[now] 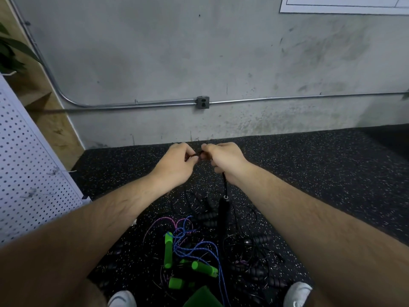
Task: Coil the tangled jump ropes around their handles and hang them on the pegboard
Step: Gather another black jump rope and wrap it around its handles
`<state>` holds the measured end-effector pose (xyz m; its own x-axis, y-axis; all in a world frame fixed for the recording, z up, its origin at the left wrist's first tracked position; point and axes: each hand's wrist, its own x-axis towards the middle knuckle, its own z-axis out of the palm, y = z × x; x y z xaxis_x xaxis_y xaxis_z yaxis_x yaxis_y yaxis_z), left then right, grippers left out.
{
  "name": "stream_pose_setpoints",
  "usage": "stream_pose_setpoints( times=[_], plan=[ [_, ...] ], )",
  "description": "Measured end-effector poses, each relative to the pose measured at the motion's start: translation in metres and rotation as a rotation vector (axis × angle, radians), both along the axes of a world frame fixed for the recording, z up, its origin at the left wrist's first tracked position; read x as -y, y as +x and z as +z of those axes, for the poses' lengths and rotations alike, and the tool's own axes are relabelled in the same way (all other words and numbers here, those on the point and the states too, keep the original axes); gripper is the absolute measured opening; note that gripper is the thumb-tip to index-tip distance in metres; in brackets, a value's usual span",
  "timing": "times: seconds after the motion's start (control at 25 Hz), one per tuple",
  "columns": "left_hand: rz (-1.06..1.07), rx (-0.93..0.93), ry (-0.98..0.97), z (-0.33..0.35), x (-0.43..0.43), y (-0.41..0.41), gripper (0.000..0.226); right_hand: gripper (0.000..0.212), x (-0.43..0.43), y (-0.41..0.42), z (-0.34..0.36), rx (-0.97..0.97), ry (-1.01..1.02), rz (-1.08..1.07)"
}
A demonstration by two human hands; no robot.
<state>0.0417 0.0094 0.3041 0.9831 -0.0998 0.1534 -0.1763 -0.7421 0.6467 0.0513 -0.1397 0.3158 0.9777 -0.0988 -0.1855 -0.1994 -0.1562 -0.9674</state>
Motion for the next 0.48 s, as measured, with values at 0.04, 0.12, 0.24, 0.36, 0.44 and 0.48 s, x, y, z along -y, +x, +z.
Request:
stream_pose_setpoints(
  times=[0.04, 0.12, 0.24, 0.36, 0.44, 0.48],
  plan=[
    [-0.003, 0.023, 0.061, 0.003, -0.002, 0.0, 0.008, 0.028, 0.0, -0.001, 0.002, 0.004, -0.021, 0.007],
    [-0.031, 0.121, 0.2, 0.012, -0.005, -0.003, 0.012, 0.046, 0.001, -0.003, 0.006, 0.01, -0.244, 0.038],
    [-0.05, 0.4, 0.318, 0.027, -0.011, -0.002, 0.014, 0.061, 0.011, -0.01, 0.01, 0.178, -0.938, -0.011],
    [-0.07, 0.537, 0.2, 0.033, -0.017, 0.004, 0.015, 0.037, 0.018, -0.015, 0.022, 0.297, -0.546, 0.208],
    [-0.06, 0.558, 0.072, 0.035, -0.018, 0.004, 0.013, 0.04, 0.017, -0.017, 0.021, 0.204, -0.36, 0.503],
    [-0.044, 0.58, 0.016, 0.036, -0.02, 0.004, 0.013, 0.033, 0.017, -0.015, 0.014, 0.199, -0.431, 0.585]
  ],
)
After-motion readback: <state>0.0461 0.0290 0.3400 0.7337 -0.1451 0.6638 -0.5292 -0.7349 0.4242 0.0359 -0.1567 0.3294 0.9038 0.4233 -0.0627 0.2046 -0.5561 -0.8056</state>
